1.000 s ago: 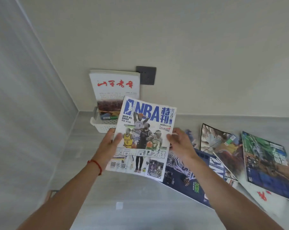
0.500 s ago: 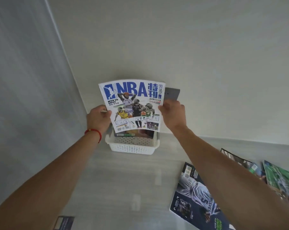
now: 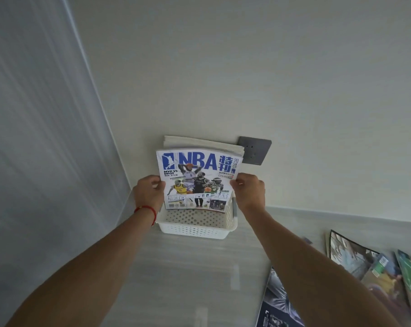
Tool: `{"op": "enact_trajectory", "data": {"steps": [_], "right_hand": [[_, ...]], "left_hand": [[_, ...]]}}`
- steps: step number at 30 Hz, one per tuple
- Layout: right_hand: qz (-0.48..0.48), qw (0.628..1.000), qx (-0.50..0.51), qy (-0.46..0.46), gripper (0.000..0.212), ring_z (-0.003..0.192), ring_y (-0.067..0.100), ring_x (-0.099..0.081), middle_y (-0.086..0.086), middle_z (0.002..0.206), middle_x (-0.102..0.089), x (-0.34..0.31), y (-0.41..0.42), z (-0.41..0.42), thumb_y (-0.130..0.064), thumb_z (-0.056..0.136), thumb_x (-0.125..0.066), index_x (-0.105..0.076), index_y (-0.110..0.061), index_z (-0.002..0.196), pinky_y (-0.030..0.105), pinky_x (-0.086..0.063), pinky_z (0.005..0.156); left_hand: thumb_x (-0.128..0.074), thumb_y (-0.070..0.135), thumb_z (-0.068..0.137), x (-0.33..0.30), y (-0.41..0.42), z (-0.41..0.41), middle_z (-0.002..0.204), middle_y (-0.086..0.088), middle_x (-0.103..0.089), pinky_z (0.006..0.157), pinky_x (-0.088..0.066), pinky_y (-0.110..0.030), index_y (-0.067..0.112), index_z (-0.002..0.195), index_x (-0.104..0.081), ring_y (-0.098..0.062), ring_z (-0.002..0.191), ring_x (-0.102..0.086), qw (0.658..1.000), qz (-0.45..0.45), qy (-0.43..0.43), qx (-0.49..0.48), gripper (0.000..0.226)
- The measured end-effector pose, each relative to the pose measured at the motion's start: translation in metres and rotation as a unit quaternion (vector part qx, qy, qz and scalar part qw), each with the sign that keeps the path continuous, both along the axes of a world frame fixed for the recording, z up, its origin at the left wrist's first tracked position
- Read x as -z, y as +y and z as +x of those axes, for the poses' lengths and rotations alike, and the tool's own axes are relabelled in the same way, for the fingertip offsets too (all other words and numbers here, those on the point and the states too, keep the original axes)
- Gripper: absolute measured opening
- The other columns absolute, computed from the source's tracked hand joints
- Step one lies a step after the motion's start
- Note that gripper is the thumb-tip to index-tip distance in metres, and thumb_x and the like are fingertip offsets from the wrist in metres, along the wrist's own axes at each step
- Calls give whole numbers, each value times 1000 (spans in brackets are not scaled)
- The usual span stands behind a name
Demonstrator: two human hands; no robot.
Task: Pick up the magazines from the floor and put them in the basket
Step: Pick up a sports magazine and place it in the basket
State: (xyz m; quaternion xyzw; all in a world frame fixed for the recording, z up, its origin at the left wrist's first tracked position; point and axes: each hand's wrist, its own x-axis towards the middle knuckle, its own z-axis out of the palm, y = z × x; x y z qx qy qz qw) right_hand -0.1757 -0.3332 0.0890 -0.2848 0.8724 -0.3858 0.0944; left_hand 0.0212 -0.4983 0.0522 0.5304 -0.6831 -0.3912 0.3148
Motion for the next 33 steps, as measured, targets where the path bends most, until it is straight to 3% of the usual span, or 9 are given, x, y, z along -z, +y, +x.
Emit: {"op": "enact_trajectory", "data": {"steps": [5, 8, 12, 17, 20, 22, 25, 29, 33], "right_hand": [[2, 999, 24, -29, 19, 84, 37, -68, 13, 87, -76, 15, -5, -3, -8, 92, -56, -74, -5, 86, 39, -56, 71], [-13, 995, 12, -94, 32, 105, 26, -70, 2, 116, -76, 15, -4, 3, -9, 89, -56, -72, -13, 117, 28, -52, 87], [-25, 988, -5, -151, 51, 128, 21, -59, 1, 142, -61, 24, 16, 9, -9, 90, -55, -55, -18, 140, 37, -50, 104], [-19, 994, -39, -99, 30, 93, 11, -72, -3, 117, -73, 50, 99, 14, -4, 94, -58, -69, -19, 117, 36, -61, 86], [42, 996, -20, -80, 31, 75, -6, -67, -8, 103, -75, 66, 172, 8, -4, 94, -54, -72, -26, 107, 12, -54, 68], [78, 994, -2, -71, 31, 78, -7, -66, -7, 107, -75, 73, 223, -2, -5, 95, -52, -73, -22, 109, 7, -49, 70], [120, 992, 20, -26, 30, 102, 12, -71, -1, 116, -74, 78, 300, -27, -2, 95, -55, -73, -14, 116, 25, -53, 95], [174, 981, 85, 21, 28, 107, 25, -69, 9, 115, -73, 84, 396, -74, -4, 93, -57, -71, -11, 117, 36, -53, 97], [283, 946, 153, -23, 56, 141, 38, -39, 21, 154, -41, 99, 464, -123, -22, 94, -59, -44, -7, 146, 51, -36, 115]], "left_hand": [[-69, 18, 92, 7, 0, -10, 107, -12, -76, 84, -51, -29, 5, 104, -73, -28, 95, -72, 1000, 9, 4, -20, 17], [-69, 19, 91, 4, -4, -13, 110, -10, -74, 86, -50, -30, 8, 108, -67, -29, 104, -69, 997, 64, -4, -36, 20], [-61, 3, 88, 1, 4, -7, 121, -9, -69, 73, -48, -23, 8, 120, -60, -23, 103, -64, 994, 108, -18, 15, 33], [-58, -8, 83, -1, 64, 7, 124, -20, -56, 89, -53, -44, 1, 123, -54, -37, 114, -58, 991, -85, -85, 50, 41], [-58, -15, 78, 6, 125, -3, 127, -18, -52, 97, -53, -49, 3, 123, -55, -36, 117, -57, 980, -124, -63, 144, 49], [-58, -16, 77, 15, 169, -16, 129, -17, -52, 99, -51, -43, 4, 124, -55, -34, 120, -55, 963, -124, -82, 224, 51], [-54, -11, 80, 28, 237, -38, 137, -12, -50, 106, -46, -36, 8, 129, -54, -29, 126, -52, 921, -105, -136, 350, 52], [-56, -3, 82, 45, 318, -60, 145, -8, -45, 112, -42, -36, 13, 130, -56, -29, 131, -50, 857, -94, -208, 462, 50], [-55, 0, 85, 50, 375, -84, 151, -5, -43, 112, -43, -36, 16, 135, -52, -28, 136, -46, 829, -65, -251, 495, 53]]}}
